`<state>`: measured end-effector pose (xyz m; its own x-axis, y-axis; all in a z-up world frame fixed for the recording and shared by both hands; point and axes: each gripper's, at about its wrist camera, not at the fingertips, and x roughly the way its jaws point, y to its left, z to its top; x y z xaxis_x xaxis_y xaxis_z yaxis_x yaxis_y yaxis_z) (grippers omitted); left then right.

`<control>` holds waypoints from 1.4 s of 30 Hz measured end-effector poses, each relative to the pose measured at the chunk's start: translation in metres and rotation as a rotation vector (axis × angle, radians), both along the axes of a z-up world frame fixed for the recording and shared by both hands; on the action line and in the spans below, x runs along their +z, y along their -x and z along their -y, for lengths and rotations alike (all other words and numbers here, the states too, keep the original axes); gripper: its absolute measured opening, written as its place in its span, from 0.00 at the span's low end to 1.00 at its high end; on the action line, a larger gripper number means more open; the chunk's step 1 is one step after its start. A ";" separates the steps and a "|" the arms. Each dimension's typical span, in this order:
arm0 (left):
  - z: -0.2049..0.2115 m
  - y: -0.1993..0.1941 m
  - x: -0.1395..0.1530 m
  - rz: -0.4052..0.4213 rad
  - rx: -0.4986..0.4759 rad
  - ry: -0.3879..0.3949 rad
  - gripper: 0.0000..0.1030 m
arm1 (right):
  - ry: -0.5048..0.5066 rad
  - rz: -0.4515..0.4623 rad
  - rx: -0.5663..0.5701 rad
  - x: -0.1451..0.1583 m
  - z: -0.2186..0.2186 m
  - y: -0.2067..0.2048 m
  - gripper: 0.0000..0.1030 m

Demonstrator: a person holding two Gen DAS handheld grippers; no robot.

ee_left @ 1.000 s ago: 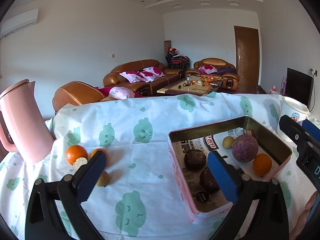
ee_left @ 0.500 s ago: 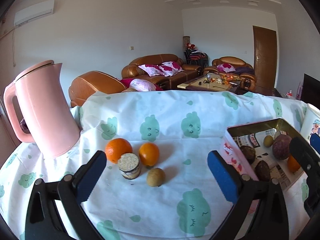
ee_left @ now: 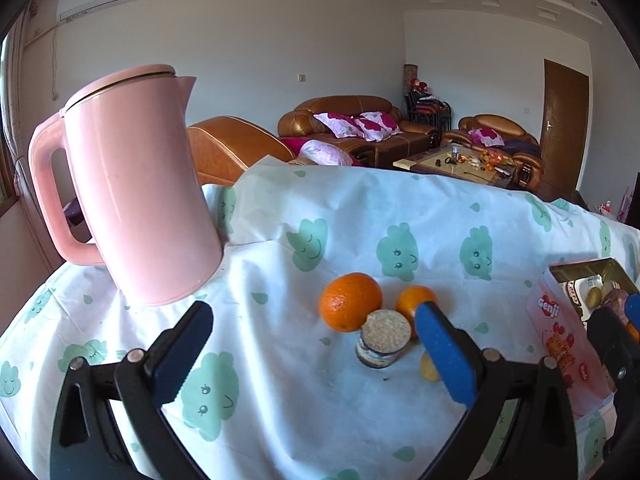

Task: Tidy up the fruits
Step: 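Grasp the kiwi with the right tool while the left tool grasps the small jar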

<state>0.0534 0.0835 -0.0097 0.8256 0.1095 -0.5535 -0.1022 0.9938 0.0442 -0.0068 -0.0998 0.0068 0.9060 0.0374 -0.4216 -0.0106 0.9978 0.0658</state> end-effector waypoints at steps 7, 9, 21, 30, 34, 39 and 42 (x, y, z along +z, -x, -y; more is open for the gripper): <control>-0.041 -0.014 -0.007 -0.071 0.110 -0.022 0.99 | 0.024 -0.117 0.073 -0.011 -0.027 -0.028 0.76; -0.048 -0.016 -0.008 -0.088 0.119 -0.005 0.99 | 0.029 -0.153 0.107 -0.014 -0.035 -0.035 0.72; -0.045 -0.017 -0.009 -0.120 0.074 -0.020 0.99 | 0.056 -0.416 0.258 -0.050 -0.079 -0.086 0.30; -0.037 -0.019 -0.012 -0.167 -0.035 0.068 0.99 | -0.022 -0.384 0.259 -0.046 -0.064 -0.071 0.29; -0.023 -0.017 -0.016 -0.181 -0.095 0.078 0.90 | 0.006 -0.302 0.252 -0.034 -0.054 -0.044 0.29; -0.004 -0.023 -0.027 -0.249 -0.182 0.135 0.74 | 0.009 -0.258 0.240 -0.026 -0.035 -0.022 0.29; 0.010 -0.028 -0.031 -0.270 -0.198 0.128 0.68 | -0.006 -0.252 0.237 -0.025 -0.028 -0.020 0.29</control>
